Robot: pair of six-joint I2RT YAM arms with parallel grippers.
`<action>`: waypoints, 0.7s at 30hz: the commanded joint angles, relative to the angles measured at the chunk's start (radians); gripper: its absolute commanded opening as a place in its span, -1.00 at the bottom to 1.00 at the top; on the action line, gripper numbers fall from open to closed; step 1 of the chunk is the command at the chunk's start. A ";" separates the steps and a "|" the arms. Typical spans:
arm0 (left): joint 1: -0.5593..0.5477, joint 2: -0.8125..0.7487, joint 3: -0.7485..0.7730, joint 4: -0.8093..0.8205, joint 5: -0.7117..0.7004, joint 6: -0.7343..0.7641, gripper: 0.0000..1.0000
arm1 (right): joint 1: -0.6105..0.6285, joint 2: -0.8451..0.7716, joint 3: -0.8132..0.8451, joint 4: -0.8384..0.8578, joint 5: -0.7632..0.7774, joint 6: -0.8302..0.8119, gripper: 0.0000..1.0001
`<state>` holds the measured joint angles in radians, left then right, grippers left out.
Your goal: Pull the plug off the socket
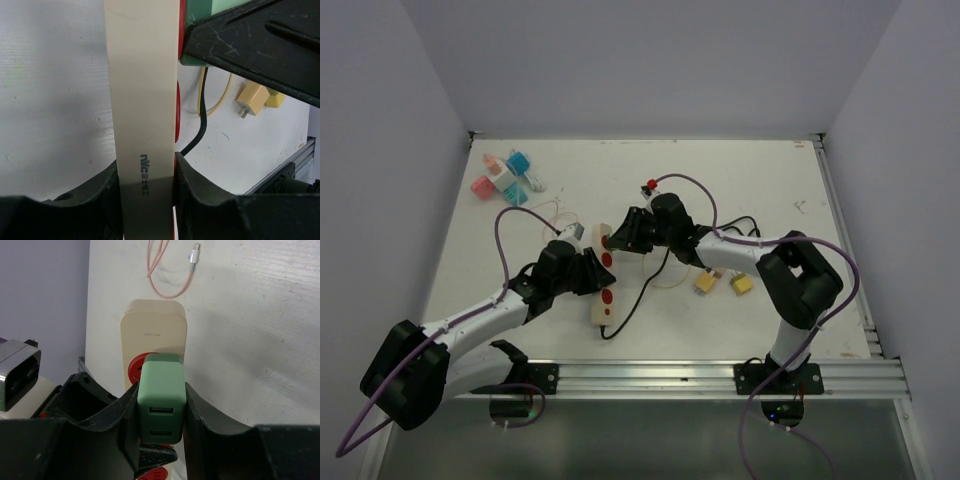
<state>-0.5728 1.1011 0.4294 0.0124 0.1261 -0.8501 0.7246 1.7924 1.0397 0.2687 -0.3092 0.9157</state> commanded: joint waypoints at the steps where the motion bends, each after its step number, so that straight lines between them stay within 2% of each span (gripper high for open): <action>1: -0.004 0.003 0.000 0.057 0.007 0.002 -1.00 | -0.002 -0.051 0.010 0.003 0.022 -0.046 -1.00; 3: -0.004 0.006 0.000 0.057 0.009 0.002 -0.94 | -0.001 -0.062 0.003 0.006 0.016 -0.044 -1.00; 5: -0.002 0.014 0.005 0.066 0.007 0.002 -0.65 | 0.004 -0.067 -0.007 0.009 0.005 -0.040 -1.00; 6: -0.002 0.017 0.006 0.070 0.009 0.000 -0.31 | 0.006 -0.074 -0.010 0.007 0.004 -0.040 -1.00; 8: -0.002 0.029 0.014 0.089 0.009 0.000 0.06 | 0.015 -0.080 -0.020 0.006 -0.002 -0.037 -1.00; 14: -0.002 0.086 0.051 0.126 0.030 0.003 0.39 | 0.041 -0.094 -0.046 0.015 -0.002 -0.021 -1.00; 19: -0.002 0.123 0.060 0.147 0.030 -0.001 0.44 | 0.052 -0.094 -0.056 0.040 -0.002 0.003 -1.00; 21: -0.002 0.126 0.058 0.153 0.020 -0.004 0.36 | 0.058 -0.094 -0.055 0.041 -0.004 0.009 -1.00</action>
<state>-0.5735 1.2194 0.4557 0.0998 0.1493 -0.8532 0.7689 1.7576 0.9825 0.2489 -0.3042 0.9009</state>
